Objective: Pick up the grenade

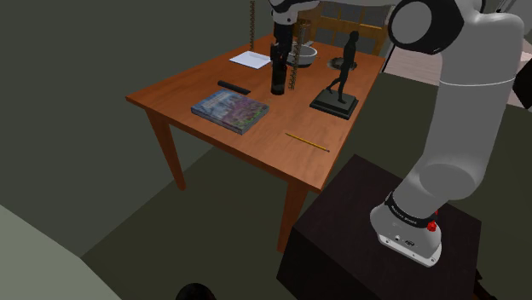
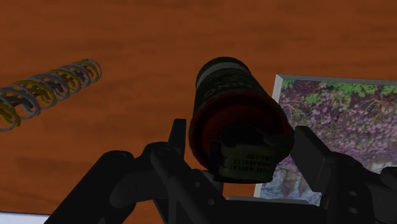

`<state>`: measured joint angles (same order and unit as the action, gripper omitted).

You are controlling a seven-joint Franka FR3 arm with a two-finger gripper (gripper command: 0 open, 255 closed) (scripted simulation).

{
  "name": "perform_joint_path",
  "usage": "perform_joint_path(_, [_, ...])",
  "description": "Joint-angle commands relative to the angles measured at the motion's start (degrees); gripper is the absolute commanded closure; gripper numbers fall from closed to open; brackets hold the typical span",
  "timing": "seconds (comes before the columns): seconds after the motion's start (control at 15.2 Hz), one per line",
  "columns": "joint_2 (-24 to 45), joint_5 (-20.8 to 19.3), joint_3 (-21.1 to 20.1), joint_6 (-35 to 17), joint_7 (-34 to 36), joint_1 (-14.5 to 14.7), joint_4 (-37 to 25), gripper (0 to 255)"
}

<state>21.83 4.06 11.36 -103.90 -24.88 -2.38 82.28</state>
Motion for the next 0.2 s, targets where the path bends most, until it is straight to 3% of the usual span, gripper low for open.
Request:
perform_joint_path(0.0, [0.07,0.0,0.03,1.69,0.01,-0.09,-1.77,255])
perform_joint_path(0.13, [0.07,-0.01,0.03,1.8,0.01,-0.09,-1.88,255])
